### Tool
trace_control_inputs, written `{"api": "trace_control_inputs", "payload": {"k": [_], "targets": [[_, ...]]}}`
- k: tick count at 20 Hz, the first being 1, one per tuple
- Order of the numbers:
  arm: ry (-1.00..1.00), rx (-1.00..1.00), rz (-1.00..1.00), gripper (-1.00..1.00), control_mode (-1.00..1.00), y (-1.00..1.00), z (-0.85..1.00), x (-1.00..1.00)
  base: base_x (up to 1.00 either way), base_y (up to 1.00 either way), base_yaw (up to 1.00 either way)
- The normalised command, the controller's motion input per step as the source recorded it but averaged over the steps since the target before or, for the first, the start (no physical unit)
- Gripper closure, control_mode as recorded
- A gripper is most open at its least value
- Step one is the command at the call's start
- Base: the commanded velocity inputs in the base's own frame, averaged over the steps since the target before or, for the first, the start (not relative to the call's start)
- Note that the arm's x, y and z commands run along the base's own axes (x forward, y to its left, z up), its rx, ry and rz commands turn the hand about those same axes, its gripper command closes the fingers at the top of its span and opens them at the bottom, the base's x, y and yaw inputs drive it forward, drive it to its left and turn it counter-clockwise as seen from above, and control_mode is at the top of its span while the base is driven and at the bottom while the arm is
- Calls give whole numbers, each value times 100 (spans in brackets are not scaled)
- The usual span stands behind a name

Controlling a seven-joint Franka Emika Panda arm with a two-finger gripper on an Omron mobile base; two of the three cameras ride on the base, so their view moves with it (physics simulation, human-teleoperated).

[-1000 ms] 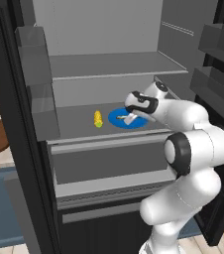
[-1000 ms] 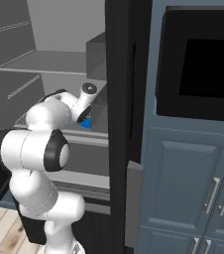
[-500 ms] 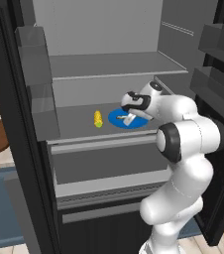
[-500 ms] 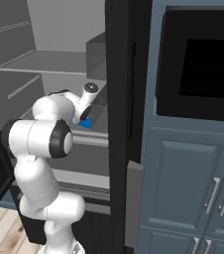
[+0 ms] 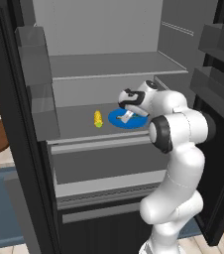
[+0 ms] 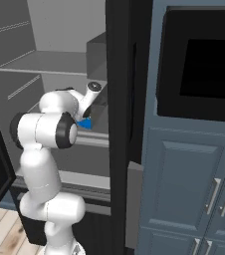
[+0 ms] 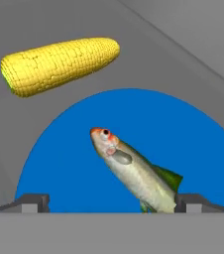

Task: Retrieve the fish from the fridge and place it on the cutting board.

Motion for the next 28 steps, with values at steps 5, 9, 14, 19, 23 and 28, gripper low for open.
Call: {"api": "trace_control_inputs", "payload": {"k": [5, 9, 14, 19, 23, 28], "targets": [[3, 0, 4, -100, -100, -3, -18, 29, 0, 0, 0], [7, 0, 5, -100, -100, -1, -23, 25, 0, 0, 0], [4, 0, 6, -100, -100, 0, -16, 26, 0, 0, 0], [4, 0, 6, -100, -100, 0, -19, 22, 0, 0, 0], [8, 0, 2, -100, -100, 0, -36, 0, 0, 0, 0], [2, 0, 2, 100, -100, 0, -29, 0, 0, 0, 0]]}}
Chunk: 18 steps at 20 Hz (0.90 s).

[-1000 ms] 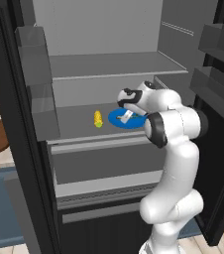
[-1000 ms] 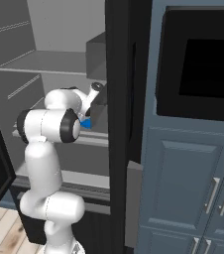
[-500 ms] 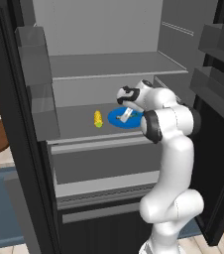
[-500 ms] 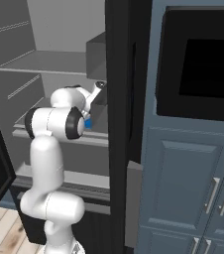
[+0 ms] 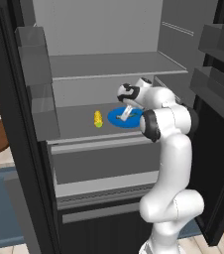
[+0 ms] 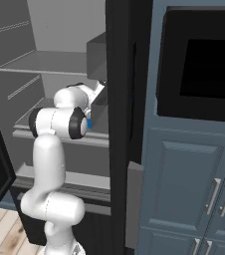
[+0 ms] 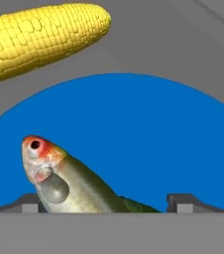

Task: Retrieve the fish from the fridge and place it on the cutting board.

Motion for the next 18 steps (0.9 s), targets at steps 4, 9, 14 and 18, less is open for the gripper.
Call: {"api": "trace_control_inputs", "payload": {"k": [4, 9, 14, 18], "targets": [[0, 0, 0, 100, -100, 0, 0, 0, 0, 0, 0], [-8, 0, 0, 100, -100, 4, 1, -15, 0, 0, 0], [-10, -1, 3, 100, -100, 19, 10, -30, 0, 0, 0], [-8, 0, 3, 100, -100, 9, 17, -46, 0, 0, 0]]}}
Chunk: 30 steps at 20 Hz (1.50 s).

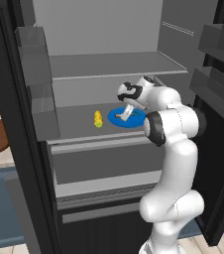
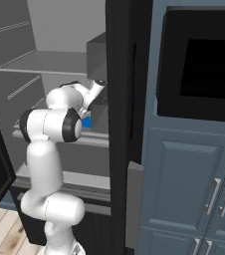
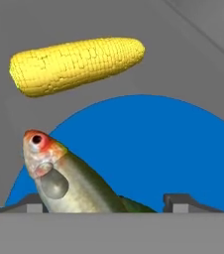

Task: Retrieve the fish from the fridge and place it on the cutting board.

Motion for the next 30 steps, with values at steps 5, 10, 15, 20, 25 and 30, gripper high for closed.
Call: {"api": "trace_control_inputs", "payload": {"k": [5, 10, 15, 20, 25, 30], "targets": [[-11, 0, 4, 100, -100, 1, 27, -60, 0, 0, 0], [-13, -3, 5, 100, -100, 12, 21, -73, 0, 0, 0], [-15, -3, 7, 100, -100, 20, 33, -78, 0, 0, 0], [-17, -2, 8, 100, -100, 17, 38, -90, 0, 0, 0], [-18, 0, 7, 100, -100, 6, 34, -95, 0, 0, 0], [-17, 0, 3, 100, -100, 0, 42, -68, 0, 0, 0]]}}
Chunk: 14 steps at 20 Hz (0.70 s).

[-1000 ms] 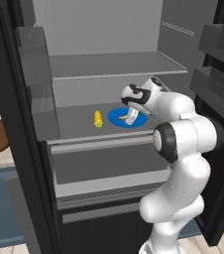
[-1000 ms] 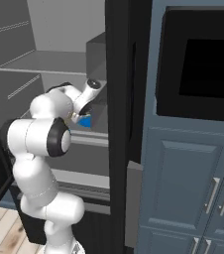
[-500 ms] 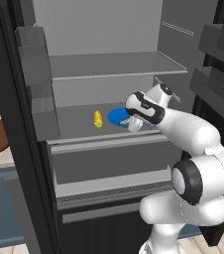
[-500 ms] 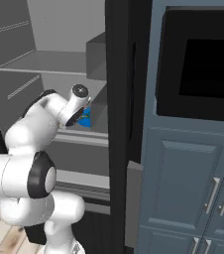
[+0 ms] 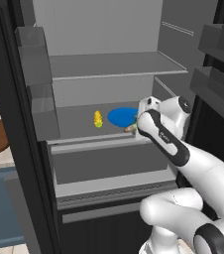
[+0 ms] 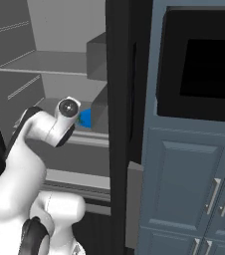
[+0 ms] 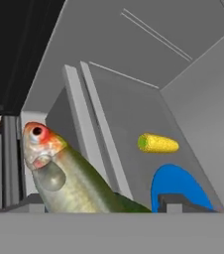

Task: Retrieve the fish from the fridge and place it on the cutting board.

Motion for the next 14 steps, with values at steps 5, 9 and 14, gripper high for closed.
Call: {"api": "trace_control_inputs", "payload": {"k": [5, 9, 14], "targets": [[-10, 0, 0, 100, -100, 0, 12, -21, 0, 0, 0], [-6, 0, 0, 100, -100, 0, 0, -20, 0, 0, 0], [-9, 0, 0, 100, -100, -10, 9, -52, 0, 0, 0]]}}
